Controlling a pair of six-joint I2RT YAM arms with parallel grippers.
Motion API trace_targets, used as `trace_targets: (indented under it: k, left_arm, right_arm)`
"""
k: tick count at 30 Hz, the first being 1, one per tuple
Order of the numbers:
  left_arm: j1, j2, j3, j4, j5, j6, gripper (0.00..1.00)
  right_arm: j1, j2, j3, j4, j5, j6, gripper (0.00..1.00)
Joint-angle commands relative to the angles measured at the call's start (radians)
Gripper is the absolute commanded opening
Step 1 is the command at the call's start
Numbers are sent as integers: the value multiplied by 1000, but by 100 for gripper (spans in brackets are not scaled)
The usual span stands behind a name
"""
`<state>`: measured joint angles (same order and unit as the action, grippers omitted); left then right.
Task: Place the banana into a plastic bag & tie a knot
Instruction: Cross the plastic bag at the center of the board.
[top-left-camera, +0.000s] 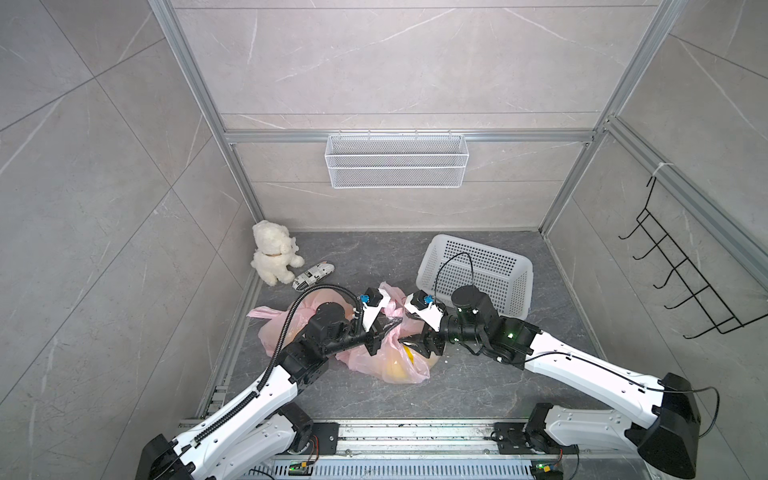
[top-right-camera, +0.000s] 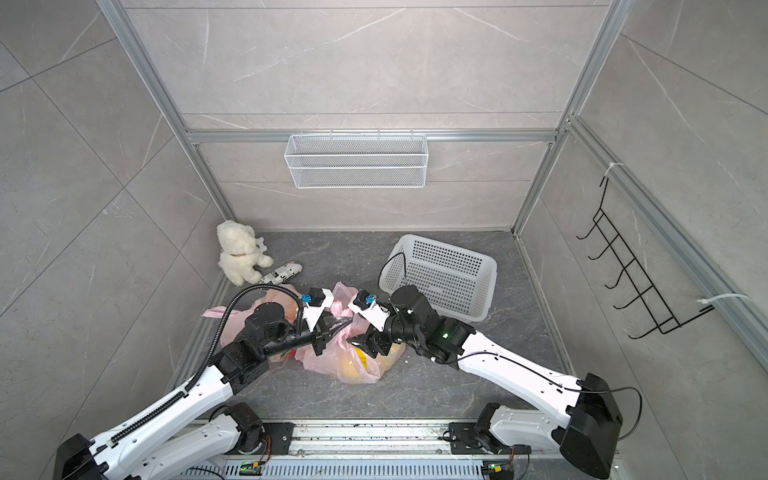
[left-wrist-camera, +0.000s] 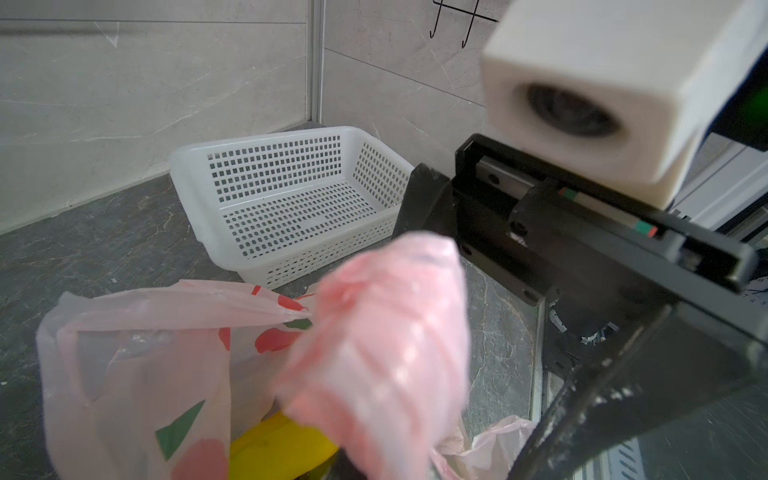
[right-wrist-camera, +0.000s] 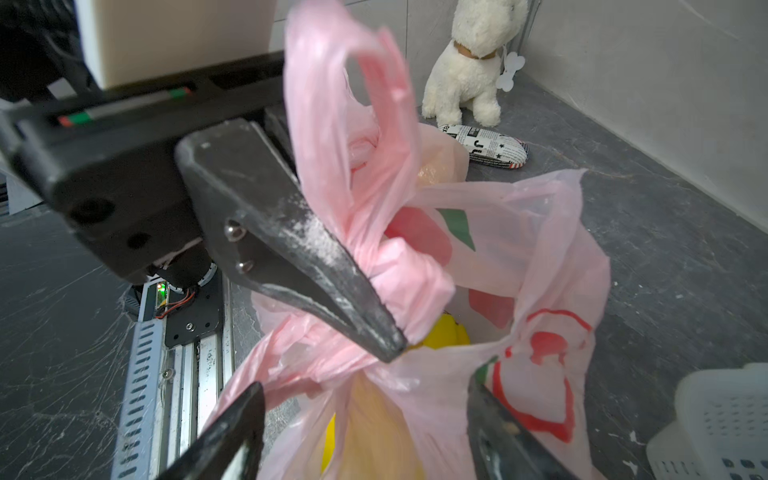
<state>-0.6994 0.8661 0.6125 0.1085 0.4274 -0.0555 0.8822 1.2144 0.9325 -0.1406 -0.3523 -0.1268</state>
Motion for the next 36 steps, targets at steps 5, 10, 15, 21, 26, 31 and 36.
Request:
trace_targets:
  k: [5, 10, 15, 21, 26, 31, 36]
  left_arm:
    - [6, -1, 3, 66, 46, 22, 0]
    - [6, -13, -1, 57, 46, 25, 0]
    - [6, -16, -1, 53, 55, 28, 0]
    - [6, -21, -8, 45, 60, 29, 0]
    - [6, -21, -5, 45, 76, 29, 0]
    - [6, -18, -4, 47, 96, 28, 0]
    - [6, -24, -4, 50, 94, 28, 0]
  right_arm:
    - [26, 10, -39, 120, 11, -66, 76]
    - [29, -39, -77, 148, 48, -102, 76]
    - [30, -43, -96, 192, 37, -120, 76]
    - [30, -77, -111, 223, 39, -140, 76]
    - [32, -54, -99, 229, 1, -149, 76]
    - [33, 18, -55, 202, -35, -151, 76]
    - [38, 64, -42, 169, -35, -157, 75]
